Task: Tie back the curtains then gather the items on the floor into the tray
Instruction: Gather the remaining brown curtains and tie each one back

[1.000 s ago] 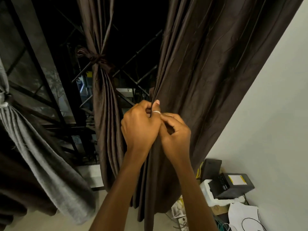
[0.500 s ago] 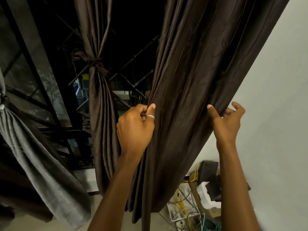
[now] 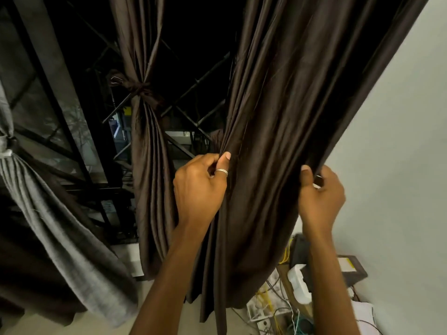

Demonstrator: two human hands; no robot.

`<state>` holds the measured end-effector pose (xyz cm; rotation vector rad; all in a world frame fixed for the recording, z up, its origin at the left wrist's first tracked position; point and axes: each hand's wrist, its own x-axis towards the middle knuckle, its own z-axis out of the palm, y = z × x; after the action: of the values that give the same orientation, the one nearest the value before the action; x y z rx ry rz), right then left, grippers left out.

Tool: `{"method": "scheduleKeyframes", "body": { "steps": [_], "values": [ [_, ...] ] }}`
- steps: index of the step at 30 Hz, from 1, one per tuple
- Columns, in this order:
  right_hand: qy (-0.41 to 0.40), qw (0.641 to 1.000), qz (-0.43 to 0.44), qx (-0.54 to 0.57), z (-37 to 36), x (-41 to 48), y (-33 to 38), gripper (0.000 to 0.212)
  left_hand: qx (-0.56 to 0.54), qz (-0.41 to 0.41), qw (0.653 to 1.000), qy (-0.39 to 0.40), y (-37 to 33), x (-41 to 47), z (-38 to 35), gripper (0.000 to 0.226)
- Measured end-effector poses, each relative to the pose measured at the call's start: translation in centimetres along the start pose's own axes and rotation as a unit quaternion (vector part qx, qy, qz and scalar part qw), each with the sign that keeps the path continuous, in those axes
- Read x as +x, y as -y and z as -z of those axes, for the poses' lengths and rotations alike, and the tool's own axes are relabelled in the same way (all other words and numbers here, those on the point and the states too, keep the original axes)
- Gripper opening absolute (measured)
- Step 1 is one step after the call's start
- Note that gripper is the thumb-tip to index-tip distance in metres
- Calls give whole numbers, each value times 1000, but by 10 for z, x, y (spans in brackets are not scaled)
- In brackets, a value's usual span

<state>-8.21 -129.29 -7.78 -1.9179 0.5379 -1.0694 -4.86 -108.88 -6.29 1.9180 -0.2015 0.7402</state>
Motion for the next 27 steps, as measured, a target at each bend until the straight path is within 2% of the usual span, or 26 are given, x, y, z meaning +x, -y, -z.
{"method": "scheduleKeyframes", "body": {
  "steps": [4, 7, 9, 11, 14, 17, 20, 22, 24, 27],
  "values": [
    [25, 996, 79, 21, -26, -38, 22, 24, -5, -32, 999, 17, -7, -6, -8, 20],
    [79, 986, 142, 29, -42, -58, 39, 15, -20, -48, 998, 37, -9, -9, -10, 19],
    [126, 979, 151, 57, -50, -67, 48, 11, -49, -42, 996, 67, -9, -9, -10, 21],
    [158, 972, 149, 89, -55, -70, 50, 17, -71, -21, 992, 99, -8, -8, -8, 19],
    [180, 967, 148, 104, -57, -72, 46, 22, -92, 24, 982, 162, -10, -7, -3, 16],
    [193, 963, 131, 136, -56, -76, 43, 24, -116, 65, 973, 190, -15, -5, -1, 26],
    [214, 950, 115, 196, -52, -79, 48, 34, -78, 89, 974, 191, -23, -2, -4, 53],
    [220, 947, 110, 208, -50, -78, 49, 23, -37, 100, 979, 173, -30, 0, -9, 59],
    [213, 951, 119, 188, -49, -78, 49, 17, -32, 109, 983, 145, -33, 1, -14, 58],
    [238, 944, 144, 178, -48, -76, 38, 40, -35, 68, 990, 116, -31, 2, -19, 37]
  ]
}}
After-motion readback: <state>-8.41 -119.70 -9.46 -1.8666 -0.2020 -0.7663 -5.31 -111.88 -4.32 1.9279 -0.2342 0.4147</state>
